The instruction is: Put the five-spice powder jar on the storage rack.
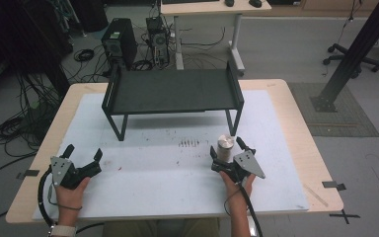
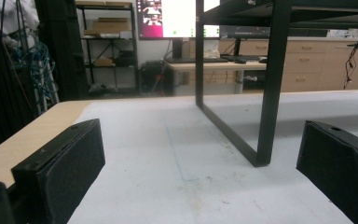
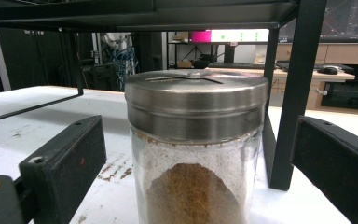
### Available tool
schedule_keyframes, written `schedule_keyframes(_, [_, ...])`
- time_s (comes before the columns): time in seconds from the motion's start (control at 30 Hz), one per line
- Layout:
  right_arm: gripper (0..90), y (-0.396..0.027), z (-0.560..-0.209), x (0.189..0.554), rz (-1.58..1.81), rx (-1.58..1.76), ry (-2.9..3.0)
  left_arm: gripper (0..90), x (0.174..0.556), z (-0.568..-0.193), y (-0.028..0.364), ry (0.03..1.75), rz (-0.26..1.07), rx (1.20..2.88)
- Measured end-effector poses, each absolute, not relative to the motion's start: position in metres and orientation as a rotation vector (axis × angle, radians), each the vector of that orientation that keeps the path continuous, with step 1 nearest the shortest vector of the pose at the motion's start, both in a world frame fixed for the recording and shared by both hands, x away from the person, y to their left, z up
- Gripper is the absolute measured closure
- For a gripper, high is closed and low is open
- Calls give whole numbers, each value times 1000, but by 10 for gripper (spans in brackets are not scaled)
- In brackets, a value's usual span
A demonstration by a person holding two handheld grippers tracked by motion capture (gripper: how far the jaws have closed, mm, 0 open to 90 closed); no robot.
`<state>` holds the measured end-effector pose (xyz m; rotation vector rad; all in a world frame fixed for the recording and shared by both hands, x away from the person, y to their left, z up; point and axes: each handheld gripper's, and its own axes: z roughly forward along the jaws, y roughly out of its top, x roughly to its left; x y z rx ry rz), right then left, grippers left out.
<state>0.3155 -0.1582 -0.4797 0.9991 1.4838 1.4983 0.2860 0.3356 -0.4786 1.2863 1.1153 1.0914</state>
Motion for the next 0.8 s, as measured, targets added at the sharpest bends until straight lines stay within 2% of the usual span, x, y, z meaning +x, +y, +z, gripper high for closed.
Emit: schedule_keyframes(0.8, [35, -158, -480, 315, 1503, 993, 1482, 11, 286, -479, 336, 1114, 1092, 1287])
